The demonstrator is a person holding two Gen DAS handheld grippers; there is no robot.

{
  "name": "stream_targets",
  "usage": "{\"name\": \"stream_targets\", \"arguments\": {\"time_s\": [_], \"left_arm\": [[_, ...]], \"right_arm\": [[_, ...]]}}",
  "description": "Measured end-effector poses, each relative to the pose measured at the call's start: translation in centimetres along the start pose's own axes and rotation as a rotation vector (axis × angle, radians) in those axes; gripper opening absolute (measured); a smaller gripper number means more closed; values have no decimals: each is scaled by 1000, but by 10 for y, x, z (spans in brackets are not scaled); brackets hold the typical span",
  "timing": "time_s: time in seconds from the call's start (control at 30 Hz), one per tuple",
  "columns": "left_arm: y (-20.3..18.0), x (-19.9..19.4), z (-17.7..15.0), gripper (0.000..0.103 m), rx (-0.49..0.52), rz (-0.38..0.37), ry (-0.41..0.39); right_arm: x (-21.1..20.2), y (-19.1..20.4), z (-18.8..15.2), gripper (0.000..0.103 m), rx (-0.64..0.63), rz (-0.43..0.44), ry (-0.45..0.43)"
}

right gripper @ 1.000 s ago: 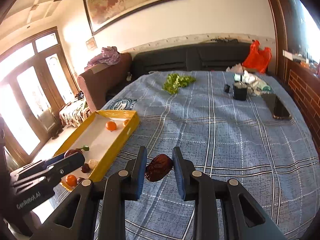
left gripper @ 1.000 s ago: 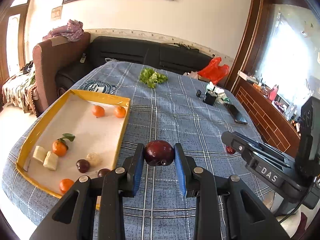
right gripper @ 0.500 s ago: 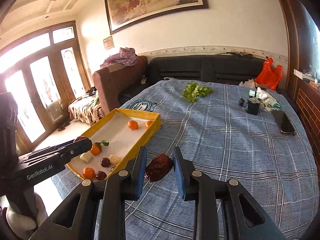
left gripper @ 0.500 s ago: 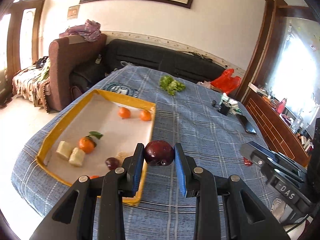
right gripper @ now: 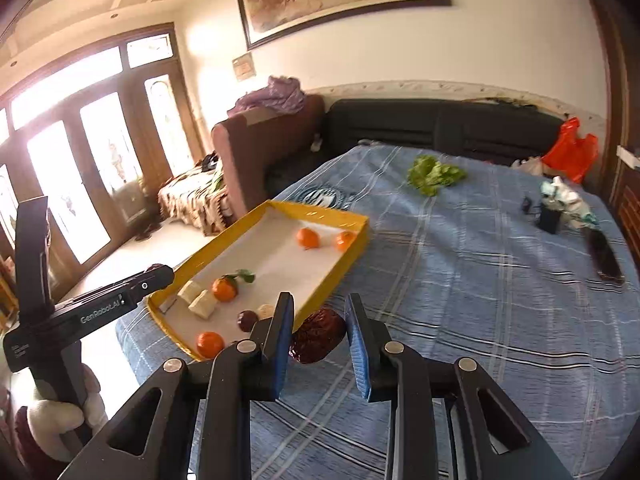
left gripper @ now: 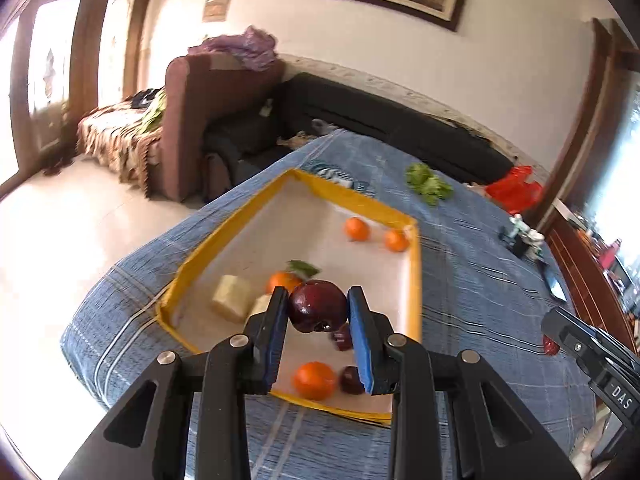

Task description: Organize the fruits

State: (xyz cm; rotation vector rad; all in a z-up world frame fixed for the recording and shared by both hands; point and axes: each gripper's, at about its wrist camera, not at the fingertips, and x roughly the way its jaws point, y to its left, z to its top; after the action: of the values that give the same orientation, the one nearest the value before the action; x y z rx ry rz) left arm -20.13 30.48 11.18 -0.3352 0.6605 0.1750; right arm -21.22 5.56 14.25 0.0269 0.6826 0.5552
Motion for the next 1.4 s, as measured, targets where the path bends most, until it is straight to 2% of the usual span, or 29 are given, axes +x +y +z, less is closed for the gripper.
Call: {"name": "stream_targets", "arguments": {"time_s": [0.2, 0.37, 0.5, 0.63, 0.73, 0.83, 1.0, 1.07, 1.27, 1.37, 1.4], "left_arm": [[23, 27, -5, 29, -42, 26, 56], [21, 49, -9, 29, -43, 14, 102], [20, 64, -12, 29, -41, 5, 132], [16, 74, -14, 29, -25, -7, 152], [11, 76, -13, 29, -6, -7, 145], [8, 81, -14, 29, 4, -5, 152], [-5, 85, -16, 29, 49, -1, 153], [-10, 90, -17, 29, 65, -9, 161], [-19, 106, -20, 29, 97, 25, 197], [-15, 109, -19, 33, 79, 37, 213], [-14, 108, -17, 38, 73, 36, 214]], "right_arm": [[41, 20, 3, 30, -20, 46, 70], [86, 31, 6, 30, -31, 73, 138], [114, 25, 13, 30, -1, 76, 172], [117, -9, 19, 30, 60, 33, 153], [124, -53, 17, 30, 146, -28, 181], [129, -100, 15, 30, 265, -43, 191], [134, -157, 21, 30, 372, -99, 166], [139, -174, 24, 35, 399, -108, 167], [173, -188, 39, 36, 344, -132, 209], [192, -181, 43, 36, 301, -108, 239], [198, -180, 43, 36, 286, -107, 253]]}}
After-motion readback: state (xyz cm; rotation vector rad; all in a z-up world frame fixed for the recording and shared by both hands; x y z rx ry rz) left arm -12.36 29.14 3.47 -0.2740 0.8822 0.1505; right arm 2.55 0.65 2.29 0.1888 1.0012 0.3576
